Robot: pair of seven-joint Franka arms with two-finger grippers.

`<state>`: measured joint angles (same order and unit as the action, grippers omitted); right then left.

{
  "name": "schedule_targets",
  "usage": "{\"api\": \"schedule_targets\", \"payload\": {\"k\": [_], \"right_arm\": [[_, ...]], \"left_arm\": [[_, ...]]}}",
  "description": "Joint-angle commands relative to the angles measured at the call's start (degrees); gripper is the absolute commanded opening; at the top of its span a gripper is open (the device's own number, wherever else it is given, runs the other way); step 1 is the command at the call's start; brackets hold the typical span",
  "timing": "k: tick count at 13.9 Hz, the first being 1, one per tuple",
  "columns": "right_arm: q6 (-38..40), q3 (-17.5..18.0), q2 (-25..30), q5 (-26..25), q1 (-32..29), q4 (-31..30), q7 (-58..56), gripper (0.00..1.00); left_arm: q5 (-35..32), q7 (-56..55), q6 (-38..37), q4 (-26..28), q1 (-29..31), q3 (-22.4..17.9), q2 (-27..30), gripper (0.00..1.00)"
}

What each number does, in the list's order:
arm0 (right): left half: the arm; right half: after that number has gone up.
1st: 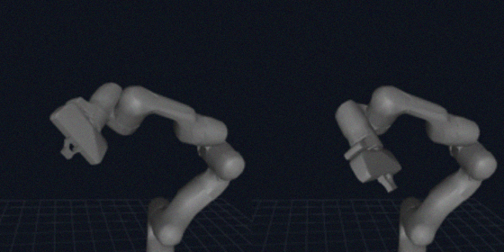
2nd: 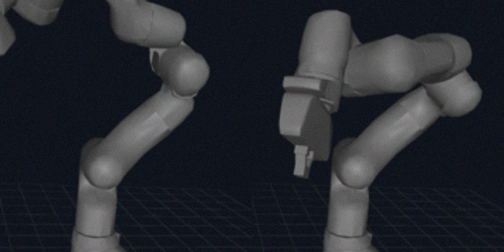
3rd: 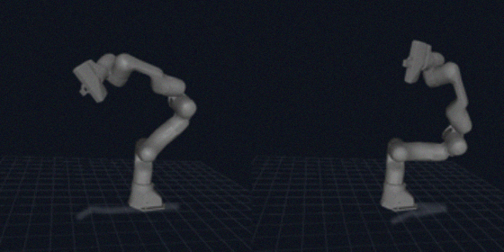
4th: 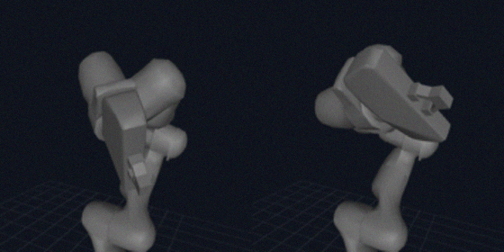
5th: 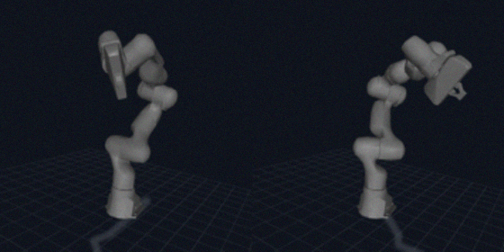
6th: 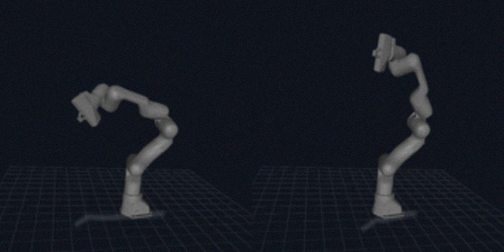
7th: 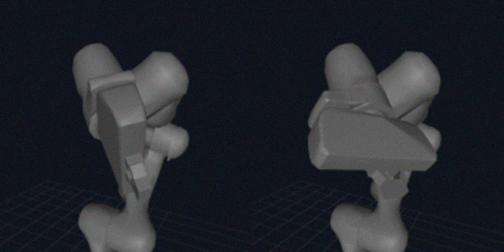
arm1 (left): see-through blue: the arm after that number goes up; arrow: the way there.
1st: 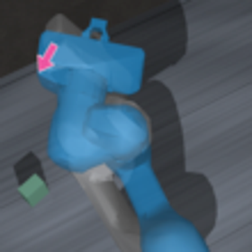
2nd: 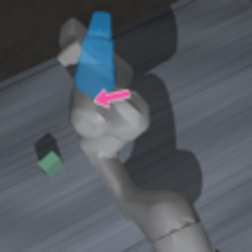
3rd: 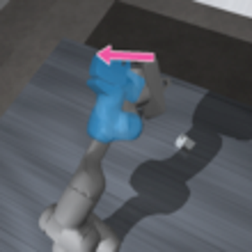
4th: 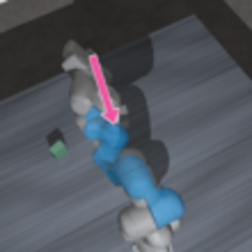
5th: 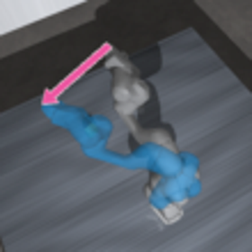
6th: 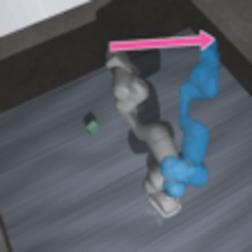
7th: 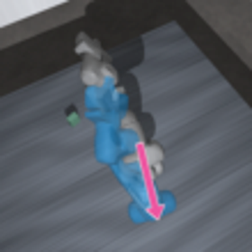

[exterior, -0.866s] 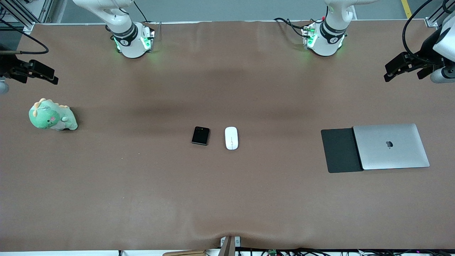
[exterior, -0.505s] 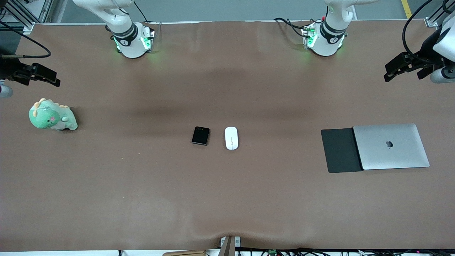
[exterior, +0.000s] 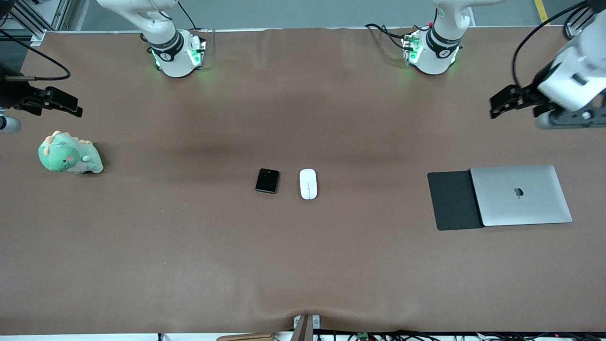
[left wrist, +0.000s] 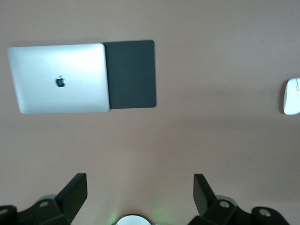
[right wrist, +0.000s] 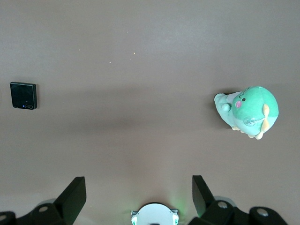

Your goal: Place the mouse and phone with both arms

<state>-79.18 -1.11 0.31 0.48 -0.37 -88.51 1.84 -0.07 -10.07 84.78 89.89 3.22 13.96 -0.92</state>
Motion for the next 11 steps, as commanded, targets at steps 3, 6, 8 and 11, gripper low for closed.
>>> {"api": "schedule_targets", "payload": {"k": [3, 6, 8, 11], "right_arm": [[0.25, 0.24, 0.21, -0.39, 0.02, -0.09, 0.27, 1.00], [0.25, 0.24, 0.21, -0.39, 0.02, -0.09, 0.27, 1.00], [0.25, 0.24, 0.13, -0.39, 0.02, -0.17, 0.27, 1.00], [0.34, 0.24, 0.13, -0.39, -0.07, -0.17, 0.27, 1.00]], "left_arm": [[-1.42, -14.86, 8.44, 1.42, -3.64, 7.22, -8.46, 1.00], [-3.08, -24.44, 17.85, 3.45, -10.14, 7.22, -14.00, 1.00], [-5.71, -31.47, 23.30, 3.19, -14.53, 7.22, -18.74, 1.00], [-12.38, -39.92, 30.60, 1.26, -20.42, 7.14, -26.21, 1.00]]}}
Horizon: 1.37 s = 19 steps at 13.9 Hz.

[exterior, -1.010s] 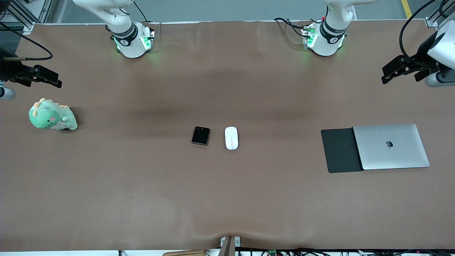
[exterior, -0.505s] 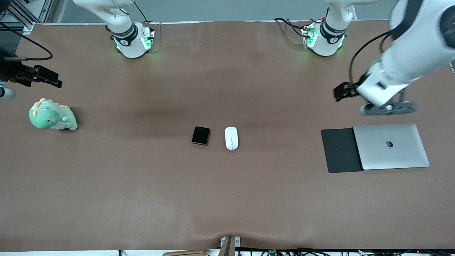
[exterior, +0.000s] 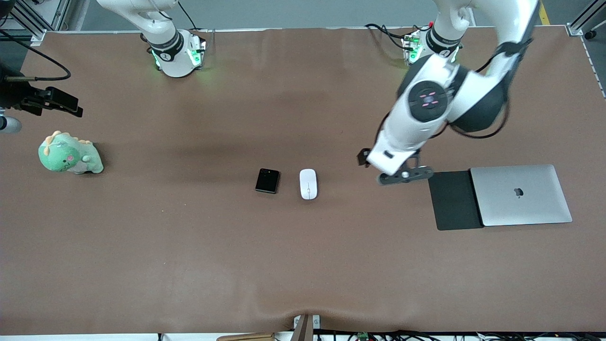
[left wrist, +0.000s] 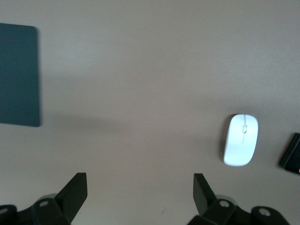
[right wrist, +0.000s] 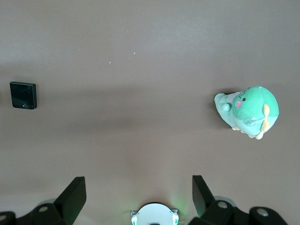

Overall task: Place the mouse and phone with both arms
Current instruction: 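Reach the left gripper down over the white mouse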

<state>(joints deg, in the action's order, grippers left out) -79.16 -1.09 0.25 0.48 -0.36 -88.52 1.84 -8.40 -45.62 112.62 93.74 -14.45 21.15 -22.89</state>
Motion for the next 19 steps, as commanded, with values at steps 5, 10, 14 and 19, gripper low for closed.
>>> {"api": "schedule_targets", "payload": {"k": [5, 10, 14, 19], "right_arm": [[0.33, 0.22, 0.10, -0.39, -0.08, -0.16, 0.27, 1.00], [0.33, 0.22, 0.01, -0.39, -0.08, -0.25, 0.27, 1.00], [0.33, 0.22, -0.43, -0.39, 0.01, -0.16, 0.45, 1.00], [-0.20, 0.39, -1.74, 0.31, 3.51, 0.02, 2.02, 1.00]], "left_arm": [[-5.14, -8.77, 9.18, -12.25, -10.41, -1.55, -17.69, 1.00], [-5.05, -10.79, 16.65, -12.61, -19.72, -8.83, -22.45, 1.00], [-5.05, -14.84, 19.56, -13.31, -22.28, -10.43, -25.97, 1.00], [-5.14, -16.34, 20.18, -14.45, -23.69, -11.40, -28.26, 0.98]]}}
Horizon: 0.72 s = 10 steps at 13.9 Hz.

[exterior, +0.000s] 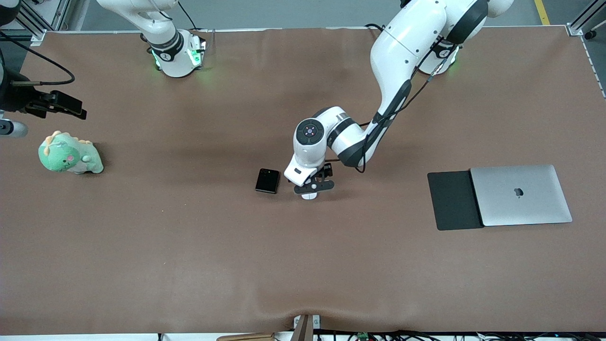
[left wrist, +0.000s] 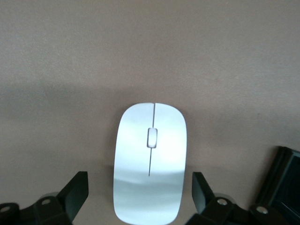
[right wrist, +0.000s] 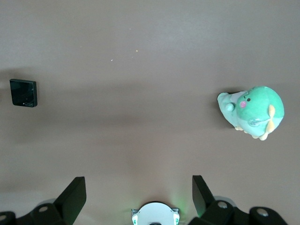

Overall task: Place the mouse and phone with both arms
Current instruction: 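Reach the left gripper down over the white mouse, then grasp the white mouse with the left gripper while the right gripper reaches the phone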

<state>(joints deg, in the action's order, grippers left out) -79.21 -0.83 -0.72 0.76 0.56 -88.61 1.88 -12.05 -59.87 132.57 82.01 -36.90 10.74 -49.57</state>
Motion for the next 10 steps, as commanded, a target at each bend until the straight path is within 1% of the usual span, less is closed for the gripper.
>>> {"api": "schedule_targets", "payload": {"k": [1, 2, 3, 6, 7, 10], "right_arm": [[-0.76, 0.12, -1.56, 0.03, 3.65, 0.20, 3.56, 1.00], [-1.98, 0.12, -2.44, 0.03, 5.31, 0.11, 5.31, 1.00], [-3.30, 0.12, -3.32, 0.03, 7.33, 0.20, 7.24, 1.00], [-5.50, 0.12, -5.78, 0.03, 12.61, 0.11, 12.70, 1.00], [-6.90, 0.12, -7.18, 0.03, 13.93, -0.07, 13.67, 1.00], [-10.51, 0.12, -8.95, 0.03, 16.57, -0.07, 13.85, 1.00]], "left_arm": [[-1.49, -2.18, 0.24, -2.82, -1.24, -0.99, -2.02, 0.97], [-1.49, -2.10, 0.24, -2.82, -1.42, -0.99, -2.11, 0.94], [-1.49, -1.92, 0.24, -2.82, -1.33, -1.07, -2.11, 0.88], [-1.40, -1.83, 0.24, -2.82, -1.42, -1.25, -2.29, 0.57], [-1.40, -1.83, 0.24, -2.82, -1.42, -1.25, -2.29, 0.51], [-1.75, -1.57, 0.15, -2.74, -1.25, -1.34, -1.68, 0.20]]}}
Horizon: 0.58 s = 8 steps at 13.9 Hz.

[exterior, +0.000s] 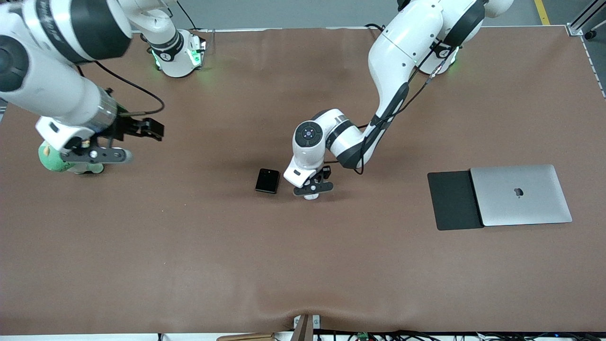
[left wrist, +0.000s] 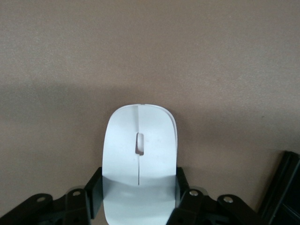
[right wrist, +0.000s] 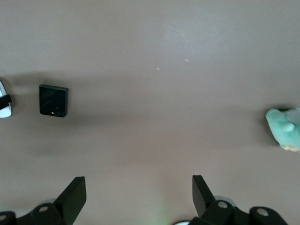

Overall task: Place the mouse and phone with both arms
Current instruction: 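Grasp the white mouse with the left gripper while the right gripper reaches the phone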

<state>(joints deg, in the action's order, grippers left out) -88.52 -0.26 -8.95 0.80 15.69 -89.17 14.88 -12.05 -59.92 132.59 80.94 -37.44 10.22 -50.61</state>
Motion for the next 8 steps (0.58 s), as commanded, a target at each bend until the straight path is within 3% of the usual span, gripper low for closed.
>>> {"api": "schedule_targets", "payload": {"k": [1, 8], "right_arm": [[-2.17, -0.45, -1.84, -0.01, 1.88, 0.49, 0.85, 1.00], [-14.36, -0.45, -7.38, -0.01, 8.91, -4.33, 10.07, 1.00]], "left_arm": [[-2.45, -1.26, -0.23, -1.66, -0.27, -0.82, -0.11, 0.16], [-3.77, 3.11, -6.81, -0.35, 7.89, -0.82, 9.46, 0.17]]}}
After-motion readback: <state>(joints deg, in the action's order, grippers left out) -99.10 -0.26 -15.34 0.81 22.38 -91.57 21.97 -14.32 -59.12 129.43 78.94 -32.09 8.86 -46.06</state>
